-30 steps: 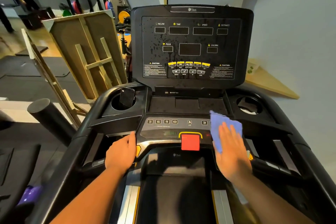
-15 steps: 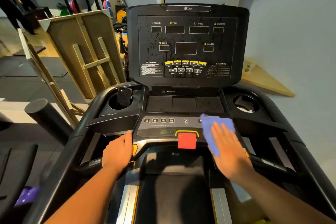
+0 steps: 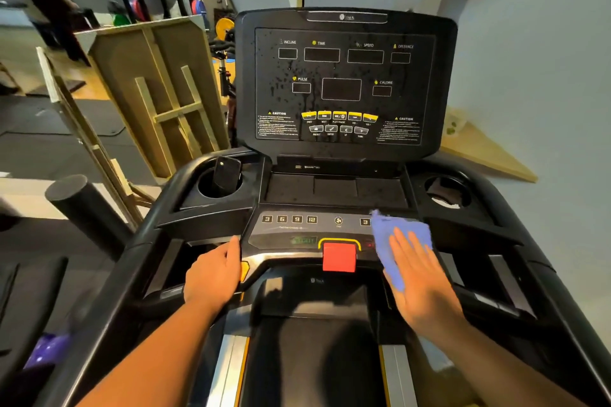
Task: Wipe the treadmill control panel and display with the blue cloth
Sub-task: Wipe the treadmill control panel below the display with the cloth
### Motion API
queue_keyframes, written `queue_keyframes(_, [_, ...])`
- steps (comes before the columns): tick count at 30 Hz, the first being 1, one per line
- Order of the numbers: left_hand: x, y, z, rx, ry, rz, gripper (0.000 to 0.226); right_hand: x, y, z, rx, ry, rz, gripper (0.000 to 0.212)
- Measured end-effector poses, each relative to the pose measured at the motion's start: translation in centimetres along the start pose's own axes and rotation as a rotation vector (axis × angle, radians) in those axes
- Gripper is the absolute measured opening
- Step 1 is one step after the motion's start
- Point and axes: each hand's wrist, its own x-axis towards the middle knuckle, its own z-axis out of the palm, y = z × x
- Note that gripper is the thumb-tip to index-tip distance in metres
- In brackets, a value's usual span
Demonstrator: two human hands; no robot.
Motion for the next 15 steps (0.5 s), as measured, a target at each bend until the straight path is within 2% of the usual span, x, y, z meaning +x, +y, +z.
queue_keyframes(1, [0.0, 0.0, 0.0, -0.001, 0.001, 0.006, 0.066, 0.5, -0.4, -0.2, 0.008, -0.020, 0.082, 0.060])
queue_keyframes(4, [0.0, -0.1, 0.0, 0.026, 0.013, 0.026, 0.065, 4.5, -4.3, -1.2, 0.017, -0.087, 0.411, 0.064])
queue_keyframes(6, [0.0, -0.1, 0.2, 0.035, 0.016, 0.027, 0.064, 7.1, -7.8, -2.2, 0.057, -0.058, 0.497, 0.070])
queue_keyframes(11, [0.3, -0.5, 0.5, 0.023, 0.034, 0.025, 0.065, 10.8, -15.4, -3.0, 0.110, -0.122, 0.166, 0.074])
queue_keyframes(15, [0.3, -0.5, 0.7, 0.011, 0.036, 0.021, 0.062, 11.1, -19.0, -2.4, 0.122, -0.200, -0.245, 0.072])
